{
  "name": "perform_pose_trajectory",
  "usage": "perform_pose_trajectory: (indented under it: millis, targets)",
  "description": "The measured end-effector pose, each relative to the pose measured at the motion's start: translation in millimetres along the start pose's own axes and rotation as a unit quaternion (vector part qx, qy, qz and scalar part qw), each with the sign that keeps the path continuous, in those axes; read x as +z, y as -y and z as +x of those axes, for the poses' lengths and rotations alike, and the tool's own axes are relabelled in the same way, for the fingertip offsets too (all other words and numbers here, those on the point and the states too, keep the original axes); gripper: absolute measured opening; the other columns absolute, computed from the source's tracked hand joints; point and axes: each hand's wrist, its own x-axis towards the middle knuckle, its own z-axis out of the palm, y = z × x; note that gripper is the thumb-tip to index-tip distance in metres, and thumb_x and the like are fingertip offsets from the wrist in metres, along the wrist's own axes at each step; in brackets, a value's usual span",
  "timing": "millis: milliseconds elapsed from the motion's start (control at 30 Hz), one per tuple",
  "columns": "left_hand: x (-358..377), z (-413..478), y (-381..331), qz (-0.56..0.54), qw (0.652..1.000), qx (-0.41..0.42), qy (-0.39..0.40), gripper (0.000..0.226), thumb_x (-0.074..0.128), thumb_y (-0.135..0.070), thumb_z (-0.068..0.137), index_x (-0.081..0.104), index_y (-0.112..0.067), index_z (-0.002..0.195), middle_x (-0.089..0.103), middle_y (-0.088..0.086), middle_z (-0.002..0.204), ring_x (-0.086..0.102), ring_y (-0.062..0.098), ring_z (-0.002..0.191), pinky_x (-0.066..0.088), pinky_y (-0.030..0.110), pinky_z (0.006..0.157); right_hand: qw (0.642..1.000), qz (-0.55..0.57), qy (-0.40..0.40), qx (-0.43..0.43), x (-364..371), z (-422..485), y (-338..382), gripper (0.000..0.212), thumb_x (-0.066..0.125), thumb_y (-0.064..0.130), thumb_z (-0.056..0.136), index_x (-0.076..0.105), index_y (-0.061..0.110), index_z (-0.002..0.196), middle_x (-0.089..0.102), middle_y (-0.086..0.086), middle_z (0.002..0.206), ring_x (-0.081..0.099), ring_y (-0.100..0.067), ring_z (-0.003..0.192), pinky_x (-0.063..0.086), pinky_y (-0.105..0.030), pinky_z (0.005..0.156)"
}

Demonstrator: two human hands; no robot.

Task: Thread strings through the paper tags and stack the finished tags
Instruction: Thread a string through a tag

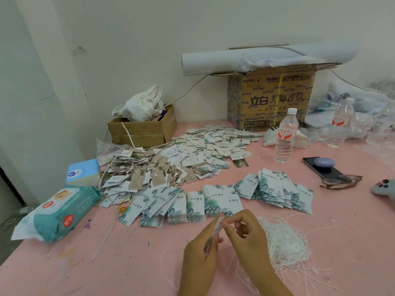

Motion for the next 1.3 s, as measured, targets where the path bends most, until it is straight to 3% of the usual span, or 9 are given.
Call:
perform_pose_trajectory:
  millis: [133,300,433,533,800,933,1067,1200,1300]
  targets:
    - [0,1,2,-0.001,1.0,0.003,-0.003,0.064,0.054,-0.012,0.098,0.047,-0.074,0.115,0.069,-0.027,0.108,0.07,0.001,0.09,0.053,0.017,0.081,1.0,0.02,-0.012,0.01,-3,2,5,0.027,0.078,0.004,0.075,0.069,0.028,0.066,0.052,0.006,0.068,0.038,-0.006,0.053,0.033,-0.012,0.052]
    - [-1,2,7,-0.003,1.0,0.002,-0.016,0.062,0.053,-0.012,0.099,0.047,-0.071,0.119,0.073,-0.015,0.106,0.067,-0.004,0.071,0.046,0.01,0.059,0.996,-0.058,-0.049,-0.037,-3,3,4,0.028,0.079,0.009,0.075,0.069,0.034,0.069,0.053,0.007,0.074,0.042,-0.008,0.055,0.033,-0.012,0.053]
    - [1,2,8,-0.003,1.0,0.006,-0.003,0.054,0.052,-0.012,0.099,0.051,-0.059,0.127,0.064,-0.023,0.123,0.069,0.002,0.097,0.056,0.029,0.086,0.991,-0.109,-0.04,-0.059,-1,-1,1,0.035,0.077,0.002,0.075,0.065,0.035,0.07,0.051,0.009,0.078,0.046,-0.012,0.062,0.035,-0.012,0.054]
    - [2,3,10,-0.01,1.0,0.008,0.0,0.05,0.052,-0.012,0.1,0.054,-0.051,0.13,0.062,-0.021,0.128,0.067,0.003,0.104,0.055,0.039,0.092,0.991,-0.11,-0.038,-0.065,0,-1,1,0.035,0.077,0.001,0.074,0.065,0.033,0.07,0.051,0.009,0.078,0.046,-0.011,0.062,0.034,-0.011,0.054]
    - [2,4,5,-0.048,0.999,-0.012,0.013,0.063,0.056,-0.006,0.097,0.055,-0.066,0.116,0.068,-0.024,0.115,0.072,0.008,0.091,0.055,0.021,0.081,0.992,-0.101,-0.039,-0.061,-1,-2,6,0.03,0.075,-0.001,0.076,0.066,0.027,0.071,0.051,0.012,0.078,0.046,-0.008,0.062,0.034,-0.01,0.055]
    - [3,3,0,-0.101,0.994,-0.024,0.024,0.045,0.058,-0.016,0.096,0.062,-0.057,0.115,0.072,-0.011,0.109,0.073,0.02,0.089,0.057,0.025,0.076,1.0,-0.003,-0.015,0.014,-2,1,7,0.03,0.075,0.002,0.077,0.066,0.028,0.067,0.049,0.008,0.068,0.042,-0.008,0.058,0.035,-0.014,0.054]
    - [2,3,-3,-0.11,0.993,-0.027,0.03,0.049,0.057,-0.012,0.097,0.06,-0.057,0.116,0.071,-0.014,0.112,0.072,0.02,0.092,0.057,0.024,0.075,0.973,0.153,0.057,0.161,-8,7,9,0.011,0.074,0.006,0.078,0.064,0.009,0.074,0.051,0.001,0.065,0.049,-0.008,0.046,0.041,-0.019,0.04]
    - [1,3,-2,-0.096,0.995,-0.023,0.034,0.049,0.057,-0.008,0.096,0.058,-0.049,0.123,0.069,-0.021,0.115,0.066,0.003,0.104,0.057,0.024,0.08,0.936,0.221,0.109,0.253,-9,7,12,0.024,0.071,0.015,0.077,0.065,0.008,0.099,0.059,-0.002,0.069,0.051,-0.009,0.042,0.047,-0.025,0.042]
    - [0,4,-5,-0.086,0.996,-0.021,0.032,0.054,0.059,-0.007,0.095,0.059,-0.056,0.117,0.066,-0.031,0.114,0.062,-0.007,0.106,0.049,0.009,0.083,0.932,0.207,0.12,0.273,-10,8,15,0.033,0.069,0.02,0.074,0.064,0.0,0.099,0.053,0.003,0.053,0.042,-0.004,0.037,0.034,-0.016,0.033]
